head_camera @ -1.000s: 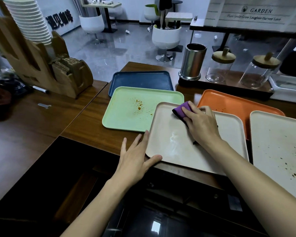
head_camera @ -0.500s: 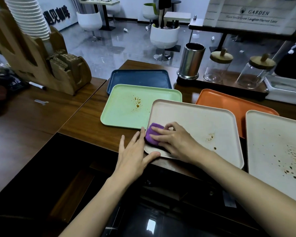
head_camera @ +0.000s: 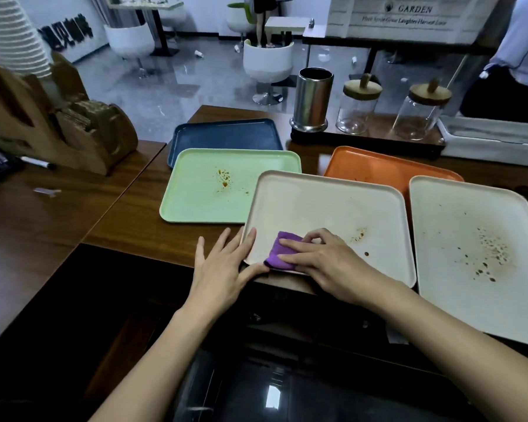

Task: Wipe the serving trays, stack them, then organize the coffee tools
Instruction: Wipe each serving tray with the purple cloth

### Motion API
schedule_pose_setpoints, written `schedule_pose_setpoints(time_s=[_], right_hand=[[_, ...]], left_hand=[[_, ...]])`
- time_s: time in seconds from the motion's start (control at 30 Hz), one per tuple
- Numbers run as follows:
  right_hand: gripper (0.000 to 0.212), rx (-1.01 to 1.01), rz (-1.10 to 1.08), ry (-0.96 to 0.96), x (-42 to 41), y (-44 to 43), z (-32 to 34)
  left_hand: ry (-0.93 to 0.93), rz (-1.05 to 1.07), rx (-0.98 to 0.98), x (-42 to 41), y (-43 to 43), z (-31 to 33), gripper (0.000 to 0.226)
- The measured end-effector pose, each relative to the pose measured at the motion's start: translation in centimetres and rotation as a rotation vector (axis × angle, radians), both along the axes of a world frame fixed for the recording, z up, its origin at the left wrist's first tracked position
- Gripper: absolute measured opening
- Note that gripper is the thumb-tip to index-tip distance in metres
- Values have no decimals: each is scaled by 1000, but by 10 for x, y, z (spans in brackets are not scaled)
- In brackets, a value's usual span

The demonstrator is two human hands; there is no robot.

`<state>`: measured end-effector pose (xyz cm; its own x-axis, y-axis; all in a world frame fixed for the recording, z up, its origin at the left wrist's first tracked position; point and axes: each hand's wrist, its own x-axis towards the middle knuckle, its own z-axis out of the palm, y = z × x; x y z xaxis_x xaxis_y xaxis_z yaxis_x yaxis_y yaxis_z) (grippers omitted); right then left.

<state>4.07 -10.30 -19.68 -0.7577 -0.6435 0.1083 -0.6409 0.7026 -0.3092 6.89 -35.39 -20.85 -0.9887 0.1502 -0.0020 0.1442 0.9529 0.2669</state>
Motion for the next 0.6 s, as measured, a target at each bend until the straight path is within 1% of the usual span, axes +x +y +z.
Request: schedule_pose_setpoints(time_s=[0.07,0.17,0.23,0.3,0.37,0.43,0.47,0.53,0.6], right_hand=[[43,0,-50,-20,7,27,0],[43,11,-104,-11,18,62,0],[44,-4,-127,13,24,69,0],[46,-15,-141,6,30,67,1],[46,-34,-138,10,34,61,0],[47,-36,-119,10,40,48,0],[48,-28,-106,2,43,41,1],[54,-20,-97,-22,49,31,2],[56,-23,-93,-41,52,27,5]], left_hand=[[-26,14,21,0,0,3,89],[-45,21,46,1,2,5,88],[-60,27,79,2,2,6,90],[-61,40,91,6,-1,6,97],[-34,74,4,13,0,10,105],[20,73,-127,17,12,15,104],[43,39,-158,16,23,17,99],[25,-22,-178,15,42,18,92],[-16,-19,-165,13,49,14,89]])
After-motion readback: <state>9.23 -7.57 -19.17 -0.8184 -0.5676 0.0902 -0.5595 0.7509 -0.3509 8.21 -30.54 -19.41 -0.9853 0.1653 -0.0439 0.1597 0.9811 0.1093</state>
